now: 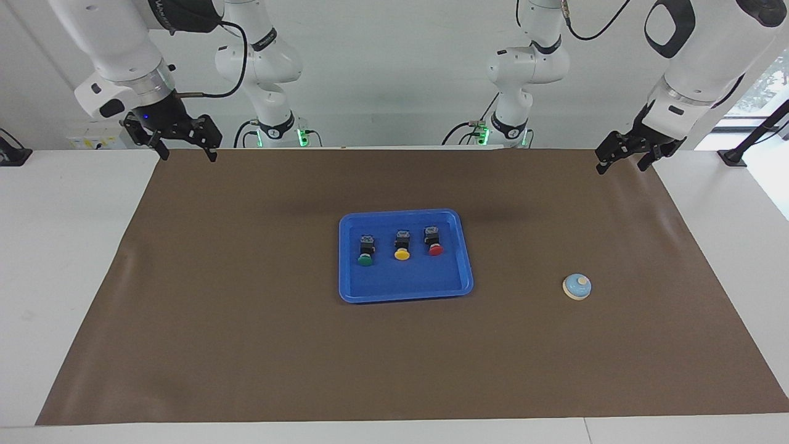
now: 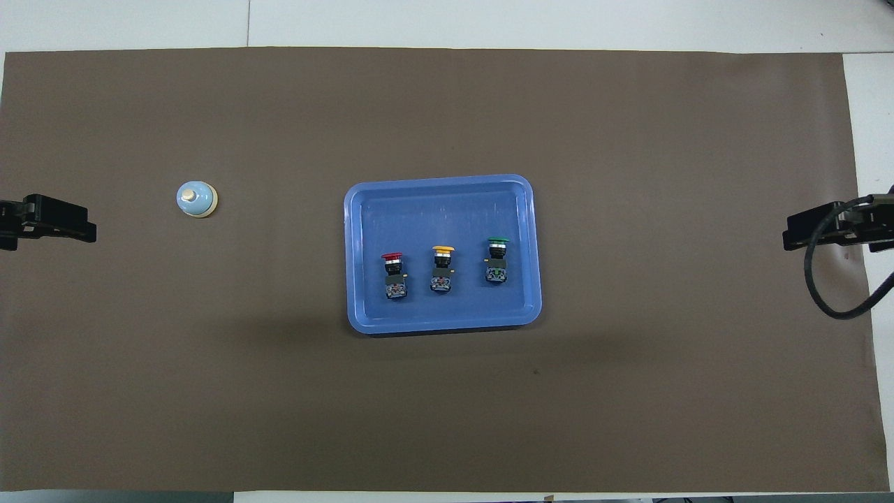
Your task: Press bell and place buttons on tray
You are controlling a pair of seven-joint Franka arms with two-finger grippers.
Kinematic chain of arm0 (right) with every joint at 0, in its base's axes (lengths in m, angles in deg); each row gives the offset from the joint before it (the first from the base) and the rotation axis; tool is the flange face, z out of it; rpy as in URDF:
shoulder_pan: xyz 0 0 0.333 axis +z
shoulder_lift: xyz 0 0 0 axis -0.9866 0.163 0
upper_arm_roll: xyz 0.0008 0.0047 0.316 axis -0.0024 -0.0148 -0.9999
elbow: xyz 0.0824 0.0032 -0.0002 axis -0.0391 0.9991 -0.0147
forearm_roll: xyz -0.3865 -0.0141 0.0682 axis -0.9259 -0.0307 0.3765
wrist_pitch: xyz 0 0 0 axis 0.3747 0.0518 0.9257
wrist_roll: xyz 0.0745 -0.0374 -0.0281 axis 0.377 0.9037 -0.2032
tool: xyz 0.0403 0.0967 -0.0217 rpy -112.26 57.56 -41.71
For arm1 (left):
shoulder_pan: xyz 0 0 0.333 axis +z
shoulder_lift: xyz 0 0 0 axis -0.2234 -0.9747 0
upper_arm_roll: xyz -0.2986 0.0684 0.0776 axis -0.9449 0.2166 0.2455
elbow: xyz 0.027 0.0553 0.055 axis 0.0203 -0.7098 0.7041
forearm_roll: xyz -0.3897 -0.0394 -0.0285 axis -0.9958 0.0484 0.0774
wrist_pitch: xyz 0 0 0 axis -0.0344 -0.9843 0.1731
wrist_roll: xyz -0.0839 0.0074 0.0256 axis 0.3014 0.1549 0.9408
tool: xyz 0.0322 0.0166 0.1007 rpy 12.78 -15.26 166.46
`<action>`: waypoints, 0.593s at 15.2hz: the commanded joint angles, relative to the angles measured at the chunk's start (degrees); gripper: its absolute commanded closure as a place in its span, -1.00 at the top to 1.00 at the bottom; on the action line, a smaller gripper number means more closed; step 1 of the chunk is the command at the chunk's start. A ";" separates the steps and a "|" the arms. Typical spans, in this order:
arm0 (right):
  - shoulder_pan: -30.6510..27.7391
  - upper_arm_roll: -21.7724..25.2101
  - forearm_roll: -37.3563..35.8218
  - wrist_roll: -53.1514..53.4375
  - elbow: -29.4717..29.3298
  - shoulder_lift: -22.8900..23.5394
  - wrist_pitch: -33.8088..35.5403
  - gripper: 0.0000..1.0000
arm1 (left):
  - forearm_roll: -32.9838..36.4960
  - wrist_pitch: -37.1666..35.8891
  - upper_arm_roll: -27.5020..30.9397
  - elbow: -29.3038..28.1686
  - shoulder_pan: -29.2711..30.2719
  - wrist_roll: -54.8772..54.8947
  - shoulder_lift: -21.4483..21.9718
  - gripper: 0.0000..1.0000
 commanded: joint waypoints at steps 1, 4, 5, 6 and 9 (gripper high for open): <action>-1.51 -1.33 -0.27 -1.04 1.26 -0.88 -1.13 1.00 | 0.21 -0.62 0.08 0.49 0.01 -0.26 0.39 1.00; -1.16 -1.33 -0.27 -1.05 1.26 -1.05 -1.05 1.00 | 0.21 -0.36 0.00 0.49 -0.07 -0.78 0.39 1.00; -1.07 -1.33 -0.18 -1.05 1.26 -1.06 -0.96 1.00 | 0.21 -0.27 0.00 0.32 -0.25 -0.61 0.48 1.00; -1.07 -1.24 -0.18 -1.22 1.26 -1.06 -0.61 1.00 | 0.21 0.17 -0.18 -0.73 -0.60 -0.44 0.91 0.69; -1.16 -1.24 -0.18 -1.22 1.35 -1.14 -0.34 1.00 | 0.12 4.21 -0.18 -3.72 -0.78 -0.87 1.97 -1.00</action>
